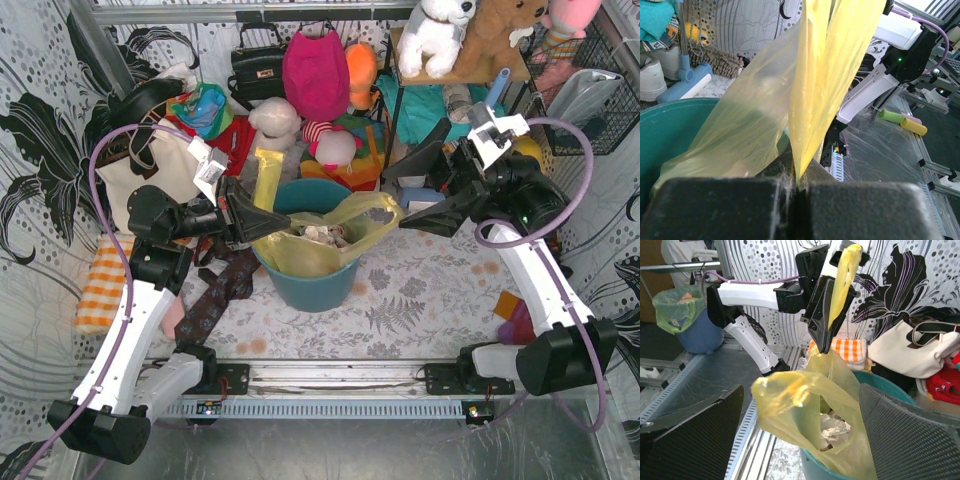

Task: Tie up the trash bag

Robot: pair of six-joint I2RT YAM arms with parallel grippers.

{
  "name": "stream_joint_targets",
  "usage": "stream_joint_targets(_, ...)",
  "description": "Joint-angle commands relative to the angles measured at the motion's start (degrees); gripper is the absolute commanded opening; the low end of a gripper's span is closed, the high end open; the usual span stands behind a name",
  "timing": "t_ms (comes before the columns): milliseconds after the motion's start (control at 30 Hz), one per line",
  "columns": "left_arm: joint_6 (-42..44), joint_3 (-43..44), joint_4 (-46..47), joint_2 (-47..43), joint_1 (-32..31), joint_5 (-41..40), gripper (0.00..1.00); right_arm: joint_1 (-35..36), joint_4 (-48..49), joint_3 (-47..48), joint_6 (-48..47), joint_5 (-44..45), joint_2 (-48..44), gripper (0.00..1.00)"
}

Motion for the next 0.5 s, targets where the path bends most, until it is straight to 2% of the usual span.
stream_joint_targets(0, -0.5, 1.1, 1.4, -0.6, -0.1, 0.7, 0.0, 0.5, 5.5, 4.4, -1.5, -2.1, -2.0, 0.97)
stream_joint_targets(133, -0.5, 1.3, 1.4, -0.2, -0.1, 0.7, 0.0, 0.4, 5.4, 5.9, -1.1, -1.7, -2.5, 0.97)
stream_joint_targets(300, -0.9, 1.3, 1.7, -0.3, -0.1, 0.9, 0.0, 1.1, 5.5, 2.0, -4.9, -1.3, -2.9, 0.97)
stream_joint_targets(467, -2.1, 1.2, 2.3, -0.3, -0.2, 1.7, 0.0, 5.1, 7.0, 1.1, -5.4, -2.2, 0.0, 0.99)
